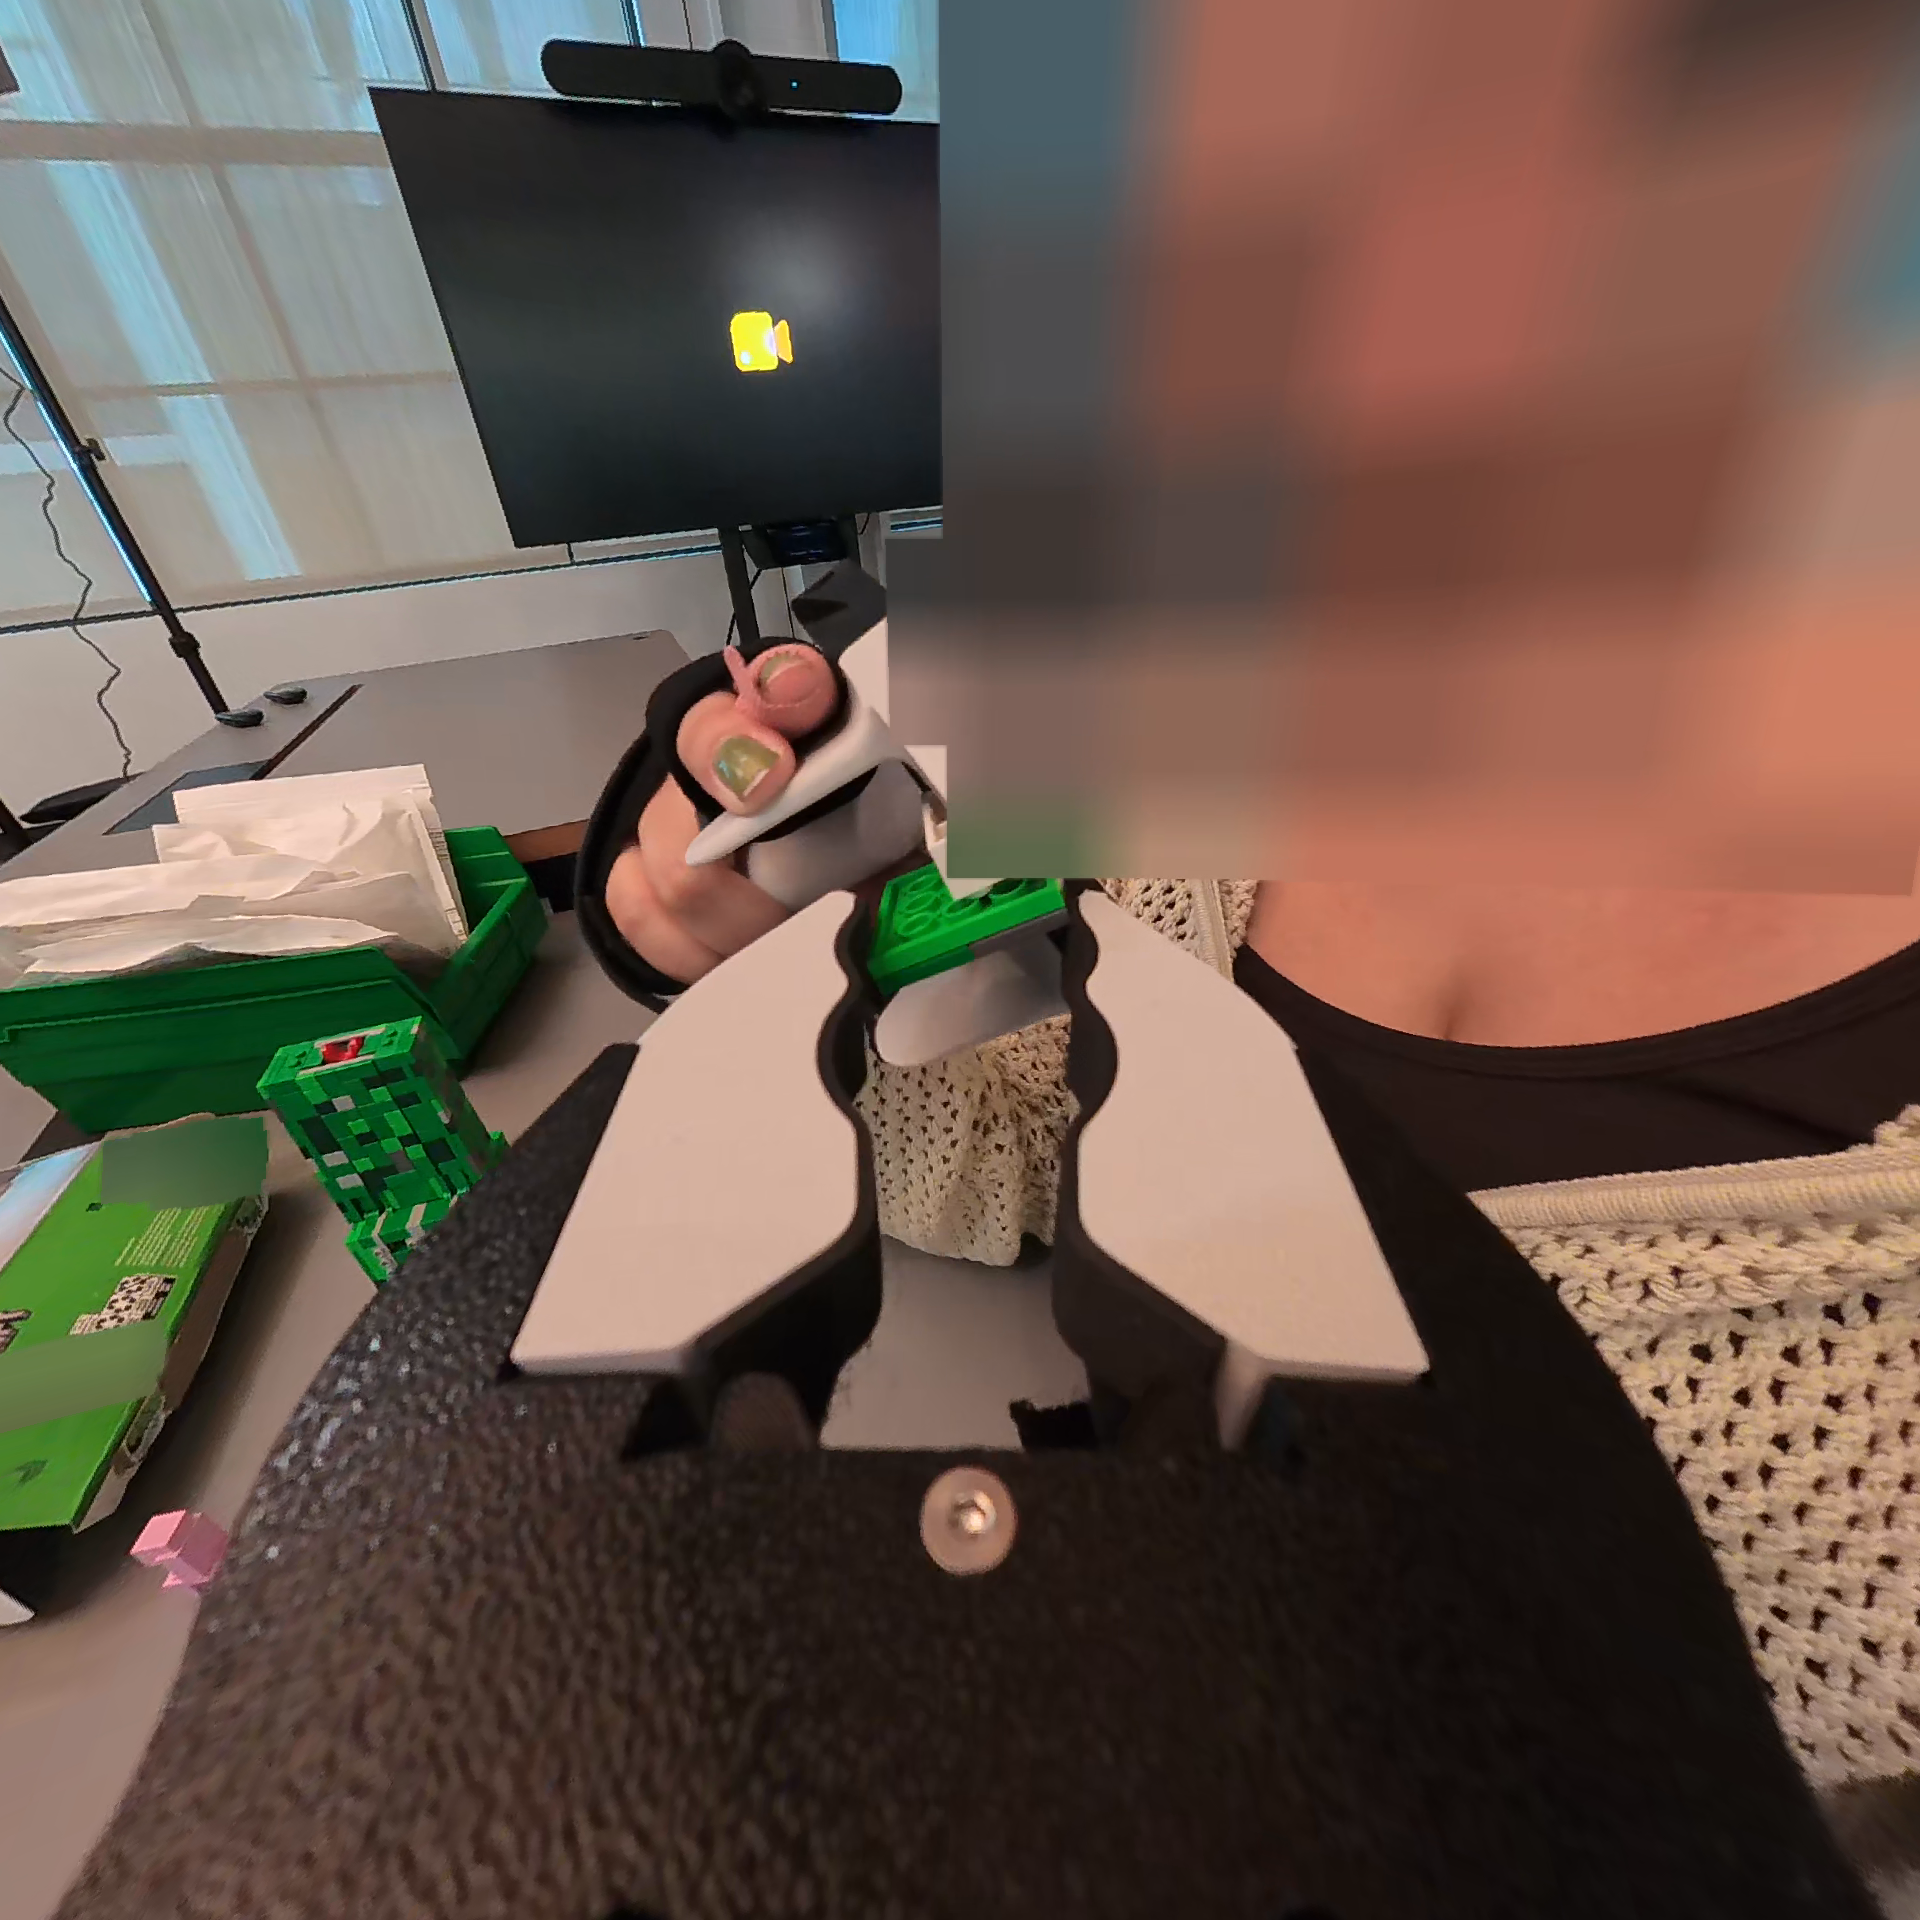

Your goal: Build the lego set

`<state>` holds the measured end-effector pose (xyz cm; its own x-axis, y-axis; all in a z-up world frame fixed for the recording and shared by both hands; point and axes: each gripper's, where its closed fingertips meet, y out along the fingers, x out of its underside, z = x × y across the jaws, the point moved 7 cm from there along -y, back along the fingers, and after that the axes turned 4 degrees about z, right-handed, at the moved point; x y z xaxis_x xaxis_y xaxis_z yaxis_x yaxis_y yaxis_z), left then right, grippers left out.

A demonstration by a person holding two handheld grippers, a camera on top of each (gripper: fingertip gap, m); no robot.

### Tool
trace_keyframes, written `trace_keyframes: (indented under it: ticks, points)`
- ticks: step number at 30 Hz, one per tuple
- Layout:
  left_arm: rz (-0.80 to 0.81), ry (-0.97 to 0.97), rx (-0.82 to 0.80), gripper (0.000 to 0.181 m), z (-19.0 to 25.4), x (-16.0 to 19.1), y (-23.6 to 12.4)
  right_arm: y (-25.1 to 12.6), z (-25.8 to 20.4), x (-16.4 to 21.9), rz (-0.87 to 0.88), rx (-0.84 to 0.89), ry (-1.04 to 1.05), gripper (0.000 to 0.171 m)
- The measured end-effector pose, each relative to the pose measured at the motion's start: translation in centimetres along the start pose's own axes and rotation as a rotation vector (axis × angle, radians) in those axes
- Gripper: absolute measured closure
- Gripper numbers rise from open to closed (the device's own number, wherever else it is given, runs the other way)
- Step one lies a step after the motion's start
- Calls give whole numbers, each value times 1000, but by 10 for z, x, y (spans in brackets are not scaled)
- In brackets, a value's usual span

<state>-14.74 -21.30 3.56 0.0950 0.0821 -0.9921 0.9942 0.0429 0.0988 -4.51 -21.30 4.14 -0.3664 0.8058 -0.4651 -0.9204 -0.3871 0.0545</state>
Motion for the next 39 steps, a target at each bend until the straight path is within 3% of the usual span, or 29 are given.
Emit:
trace_keyframes:
  ticks: [31, 39]
  points:
    - [63, 7, 13, 146, 3, -8, -3, -7, 12, -1, 107, 20, 83, 120]
    - [18, -7, -93, 146, -3, -13, 0, -10, 18, 7, 87, 65, 89, 120]
